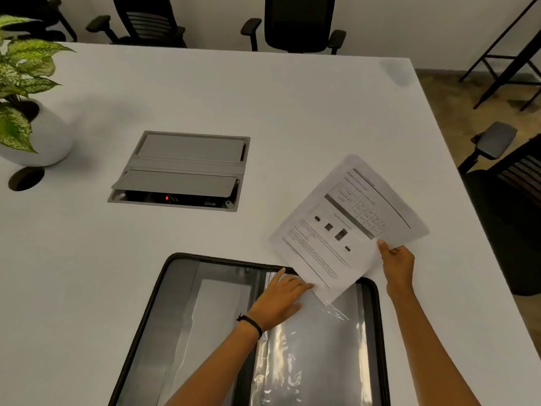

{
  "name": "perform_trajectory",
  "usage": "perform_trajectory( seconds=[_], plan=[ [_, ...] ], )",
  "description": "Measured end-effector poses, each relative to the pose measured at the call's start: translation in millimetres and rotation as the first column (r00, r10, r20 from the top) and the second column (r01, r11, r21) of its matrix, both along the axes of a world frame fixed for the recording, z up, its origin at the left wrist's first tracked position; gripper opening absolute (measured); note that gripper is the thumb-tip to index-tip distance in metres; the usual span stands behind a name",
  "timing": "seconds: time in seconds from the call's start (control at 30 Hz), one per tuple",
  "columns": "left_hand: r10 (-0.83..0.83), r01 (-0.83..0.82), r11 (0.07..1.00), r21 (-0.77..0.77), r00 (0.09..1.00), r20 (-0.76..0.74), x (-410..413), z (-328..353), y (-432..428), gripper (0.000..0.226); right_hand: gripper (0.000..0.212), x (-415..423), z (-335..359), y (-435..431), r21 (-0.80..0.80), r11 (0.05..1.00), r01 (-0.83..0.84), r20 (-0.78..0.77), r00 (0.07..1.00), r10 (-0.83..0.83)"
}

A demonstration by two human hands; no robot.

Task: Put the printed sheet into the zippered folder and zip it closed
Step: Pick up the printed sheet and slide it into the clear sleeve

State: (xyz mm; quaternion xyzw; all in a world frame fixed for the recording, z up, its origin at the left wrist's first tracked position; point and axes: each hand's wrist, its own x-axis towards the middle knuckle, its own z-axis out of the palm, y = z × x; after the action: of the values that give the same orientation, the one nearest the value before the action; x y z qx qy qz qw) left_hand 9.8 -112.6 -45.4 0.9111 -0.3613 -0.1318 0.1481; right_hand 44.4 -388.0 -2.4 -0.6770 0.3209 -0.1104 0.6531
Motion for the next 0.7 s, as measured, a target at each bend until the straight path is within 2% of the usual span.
perform_trajectory(
  seconds=[0.23,0.37,0.5,0.57,0.63,0.7],
  plan=[
    [0.166,-0.166,0.985,0.036,0.986,0.003,30,6,17,0.026,0.034,17,-4,-5,-0.030,0.995,-0.097,-0.048,0.994,0.096],
    [0.253,-0.260,0.965,-0.015,0.948,-0.193,45,13,24,0.021,0.034,23,-6,-7,-0.031,0.984,-0.178,-0.079,0.981,0.175],
    [0.308,-0.335,0.941,-0.041,0.902,-0.302,52,18,28,0.020,0.035,29,-7,-10,-0.021,0.973,-0.232,-0.101,0.968,0.229],
    [0.413,-0.468,0.880,-0.078,0.837,-0.358,50,19,27,0.032,0.035,32,-8,-11,-0.023,0.968,-0.248,-0.115,0.963,0.244],
    [0.544,-0.639,0.760,-0.120,0.726,-0.419,47,18,24,0.052,0.035,35,-8,-10,-0.023,0.963,-0.269,-0.123,0.957,0.264],
    [0.622,-0.739,0.661,-0.130,0.636,-0.458,46,18,20,0.051,0.035,38,-7,-8,-0.030,0.957,-0.289,-0.123,0.951,0.283]
  ],
)
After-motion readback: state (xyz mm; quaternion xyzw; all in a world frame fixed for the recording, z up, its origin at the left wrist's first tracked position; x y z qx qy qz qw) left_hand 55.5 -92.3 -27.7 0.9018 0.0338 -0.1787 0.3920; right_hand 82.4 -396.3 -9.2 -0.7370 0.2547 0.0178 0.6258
